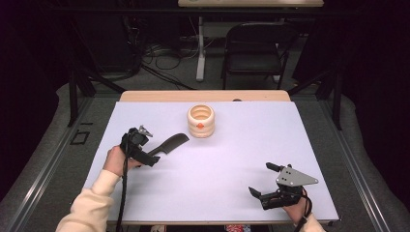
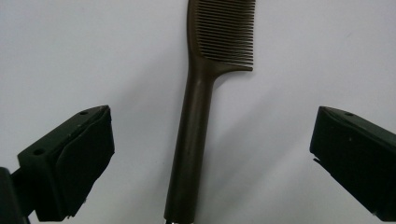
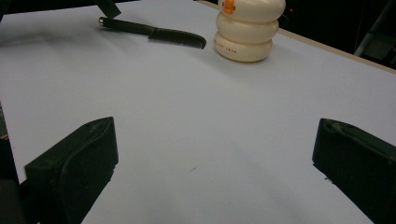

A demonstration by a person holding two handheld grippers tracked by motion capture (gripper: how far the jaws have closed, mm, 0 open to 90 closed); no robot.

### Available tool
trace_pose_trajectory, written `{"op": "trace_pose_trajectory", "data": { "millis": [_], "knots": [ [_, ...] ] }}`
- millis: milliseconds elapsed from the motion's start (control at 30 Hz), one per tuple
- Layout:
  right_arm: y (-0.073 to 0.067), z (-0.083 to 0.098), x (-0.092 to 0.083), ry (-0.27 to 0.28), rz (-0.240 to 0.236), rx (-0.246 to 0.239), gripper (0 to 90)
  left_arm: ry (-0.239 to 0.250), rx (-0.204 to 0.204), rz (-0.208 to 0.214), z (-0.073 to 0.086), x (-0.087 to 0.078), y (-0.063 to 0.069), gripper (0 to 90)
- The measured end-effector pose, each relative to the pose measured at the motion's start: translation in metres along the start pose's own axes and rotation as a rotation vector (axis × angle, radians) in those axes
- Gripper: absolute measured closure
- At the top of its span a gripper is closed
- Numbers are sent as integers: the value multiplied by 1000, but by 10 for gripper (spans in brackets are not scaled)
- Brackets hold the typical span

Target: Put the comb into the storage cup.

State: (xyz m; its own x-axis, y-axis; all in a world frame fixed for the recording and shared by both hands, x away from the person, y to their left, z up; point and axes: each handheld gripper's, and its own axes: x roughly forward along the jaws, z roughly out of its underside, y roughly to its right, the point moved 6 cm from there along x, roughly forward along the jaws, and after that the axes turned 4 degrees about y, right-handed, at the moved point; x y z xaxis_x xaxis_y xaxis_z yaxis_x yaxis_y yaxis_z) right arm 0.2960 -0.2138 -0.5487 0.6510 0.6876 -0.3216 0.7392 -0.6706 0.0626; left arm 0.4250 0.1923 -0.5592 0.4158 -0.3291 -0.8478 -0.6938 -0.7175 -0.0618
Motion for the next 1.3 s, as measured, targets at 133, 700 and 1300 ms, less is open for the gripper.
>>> {"op": "trace_pose_trajectory", "data": {
  "millis": [133, 700, 1300],
  "knots": [
    [-1, 0, 0, -2, -3, -4, 0, -38, 17, -1, -2, 3, -1, 0],
    [-1, 1, 2, -7, -8, -7, 0, -194, 76, -14, -16, 19, -2, 432],
    [-1, 1, 1, -9, -11, -5, 0, -273, 110, 5, -16, 40, -6, 700]
  ]
}}
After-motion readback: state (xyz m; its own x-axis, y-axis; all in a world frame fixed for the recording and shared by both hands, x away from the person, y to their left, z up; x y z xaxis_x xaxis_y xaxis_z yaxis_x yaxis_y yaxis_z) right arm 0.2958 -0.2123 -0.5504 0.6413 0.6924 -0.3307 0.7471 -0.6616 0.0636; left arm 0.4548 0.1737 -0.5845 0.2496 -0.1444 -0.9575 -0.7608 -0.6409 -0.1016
